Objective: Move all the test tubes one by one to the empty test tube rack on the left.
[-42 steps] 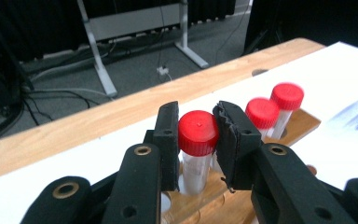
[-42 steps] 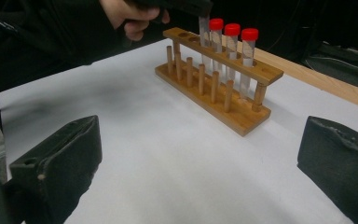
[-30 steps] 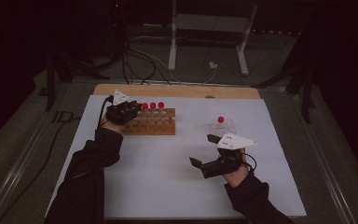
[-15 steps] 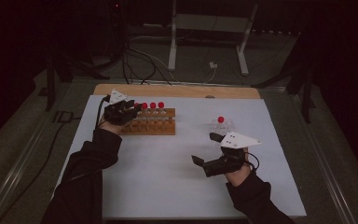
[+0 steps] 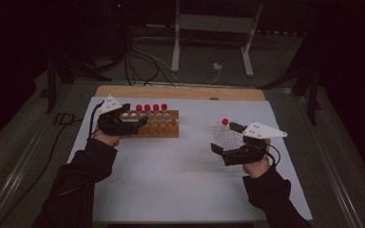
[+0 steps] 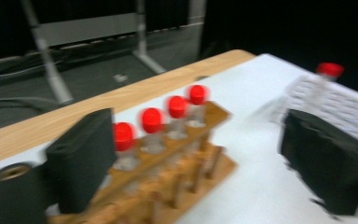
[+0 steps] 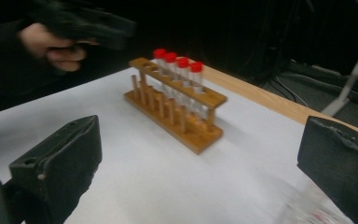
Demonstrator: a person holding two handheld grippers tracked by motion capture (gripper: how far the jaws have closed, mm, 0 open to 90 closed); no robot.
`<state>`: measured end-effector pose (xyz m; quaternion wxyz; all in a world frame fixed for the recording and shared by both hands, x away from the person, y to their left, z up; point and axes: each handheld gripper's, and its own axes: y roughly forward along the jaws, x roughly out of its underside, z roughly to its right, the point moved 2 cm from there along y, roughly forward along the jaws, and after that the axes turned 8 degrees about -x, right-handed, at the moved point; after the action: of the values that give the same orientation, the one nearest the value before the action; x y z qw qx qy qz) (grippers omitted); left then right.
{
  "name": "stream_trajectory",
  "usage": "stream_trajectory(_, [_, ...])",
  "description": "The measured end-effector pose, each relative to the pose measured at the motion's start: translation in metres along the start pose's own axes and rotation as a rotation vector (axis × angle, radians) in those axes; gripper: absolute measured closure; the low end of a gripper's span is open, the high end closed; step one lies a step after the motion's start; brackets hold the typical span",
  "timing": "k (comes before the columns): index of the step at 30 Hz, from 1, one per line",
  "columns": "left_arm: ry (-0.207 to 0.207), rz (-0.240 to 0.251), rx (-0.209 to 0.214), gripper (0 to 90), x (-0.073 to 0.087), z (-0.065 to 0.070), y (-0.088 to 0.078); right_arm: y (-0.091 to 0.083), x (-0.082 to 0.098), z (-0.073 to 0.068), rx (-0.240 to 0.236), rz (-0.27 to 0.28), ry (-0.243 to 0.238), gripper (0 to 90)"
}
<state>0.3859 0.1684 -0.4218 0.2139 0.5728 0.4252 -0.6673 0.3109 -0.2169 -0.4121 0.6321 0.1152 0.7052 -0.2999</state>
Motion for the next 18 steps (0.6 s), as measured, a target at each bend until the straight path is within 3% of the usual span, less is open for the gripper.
stream_trajectory(11, [0.072, 0.013, 0.174, 3.0, 0.018, 0.045, -0.019, -0.001, 0.007, 0.044, 0.099, -0.068, -0.002, 0.0])
stream_trajectory(16, [0.082, 0.02, 0.206, 3.1, 0.027, 0.058, -0.022, 0.007, 0.021, 0.063, 0.136, -0.117, 0.033, 1.9])
stream_trajectory(18, [0.095, 0.017, 0.214, 3.1, 0.031, 0.062, -0.023, 0.01, 0.028, 0.071, 0.142, -0.131, 0.071, 4.9])
